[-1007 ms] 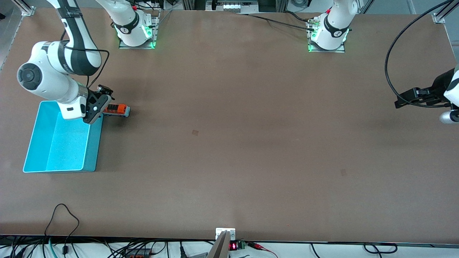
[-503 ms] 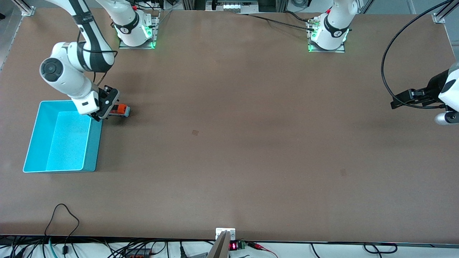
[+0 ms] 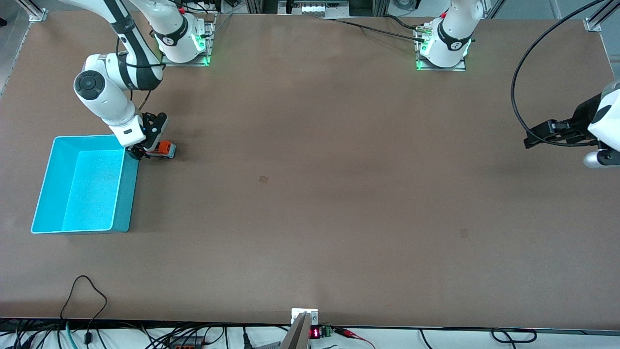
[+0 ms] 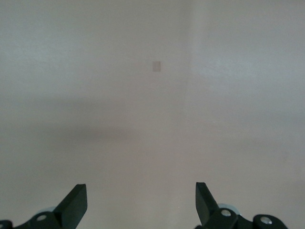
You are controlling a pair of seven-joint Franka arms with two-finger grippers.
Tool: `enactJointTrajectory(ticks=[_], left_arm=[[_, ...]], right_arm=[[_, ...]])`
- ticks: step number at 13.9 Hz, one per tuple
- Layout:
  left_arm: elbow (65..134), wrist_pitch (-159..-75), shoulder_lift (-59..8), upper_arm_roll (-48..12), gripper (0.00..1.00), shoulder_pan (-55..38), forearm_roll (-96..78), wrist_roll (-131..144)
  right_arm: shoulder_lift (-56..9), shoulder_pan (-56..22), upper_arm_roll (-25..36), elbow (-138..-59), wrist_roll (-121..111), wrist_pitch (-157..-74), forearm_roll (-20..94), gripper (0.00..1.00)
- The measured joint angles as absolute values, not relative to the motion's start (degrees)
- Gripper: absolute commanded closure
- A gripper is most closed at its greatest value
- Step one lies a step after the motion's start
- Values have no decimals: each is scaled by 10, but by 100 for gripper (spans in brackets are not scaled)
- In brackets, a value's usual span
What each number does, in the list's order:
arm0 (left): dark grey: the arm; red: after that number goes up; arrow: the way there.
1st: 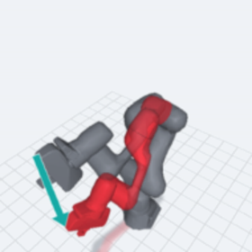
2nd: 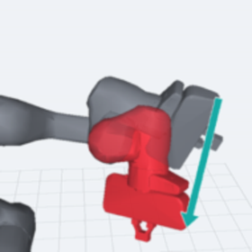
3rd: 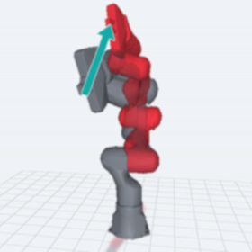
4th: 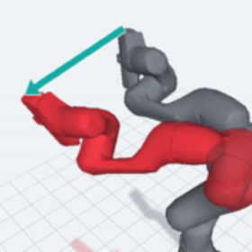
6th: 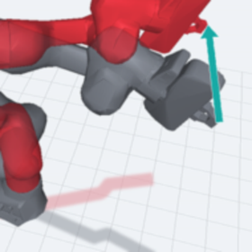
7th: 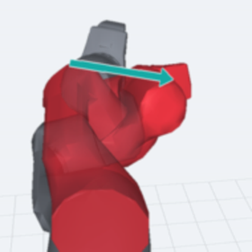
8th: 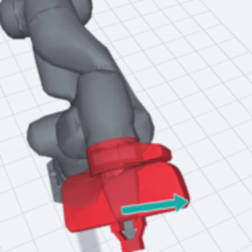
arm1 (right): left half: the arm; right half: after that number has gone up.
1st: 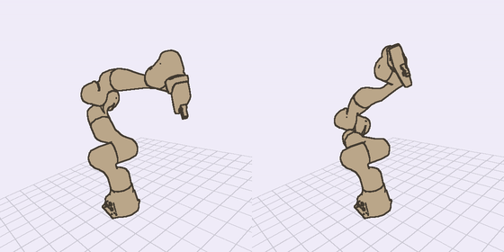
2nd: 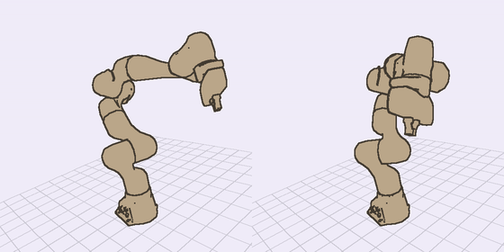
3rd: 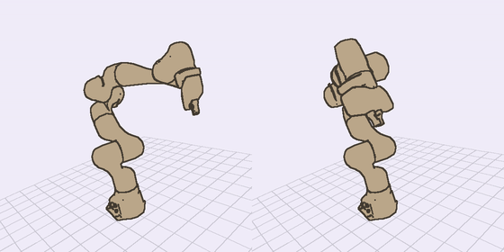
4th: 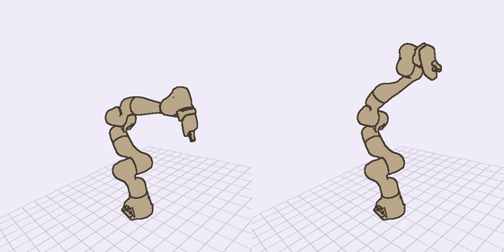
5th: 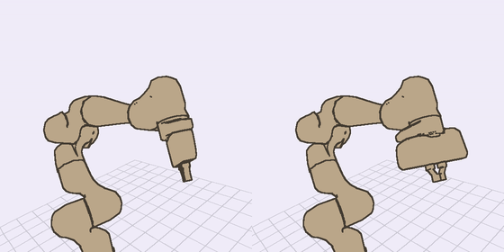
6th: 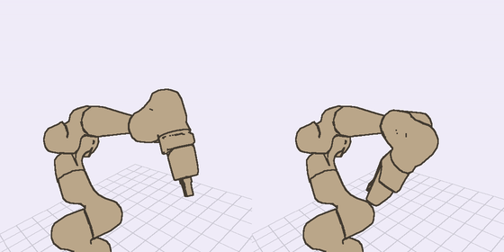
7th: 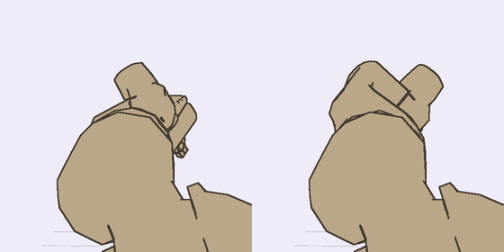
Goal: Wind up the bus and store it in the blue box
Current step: 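Lower the right gripper and grasp the orange bus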
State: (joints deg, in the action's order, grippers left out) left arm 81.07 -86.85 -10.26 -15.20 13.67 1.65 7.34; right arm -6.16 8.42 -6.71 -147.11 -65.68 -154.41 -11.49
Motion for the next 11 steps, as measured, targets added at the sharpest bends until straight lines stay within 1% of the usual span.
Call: enactJointTrajectory(ticks=[3,6,8,11], left_arm=[[811,-873,-99,-146,0,115,16,73],[811,-875,-93,-70,0,33,16,73],[822,-883,-86,-52,0,20,-1,51],[856,-896,-70,-33,0,26,-26,25]], right_arm=[[-88,110,-67,-1472,-699,-1574,-115,0],[-106,117,-68,-1472,-707,-1588,-115,0],[-108,117,-70,-1472,-707,-1590,-115,1],[-111,118,-84,-1471,-707,-1597,-116,68]])
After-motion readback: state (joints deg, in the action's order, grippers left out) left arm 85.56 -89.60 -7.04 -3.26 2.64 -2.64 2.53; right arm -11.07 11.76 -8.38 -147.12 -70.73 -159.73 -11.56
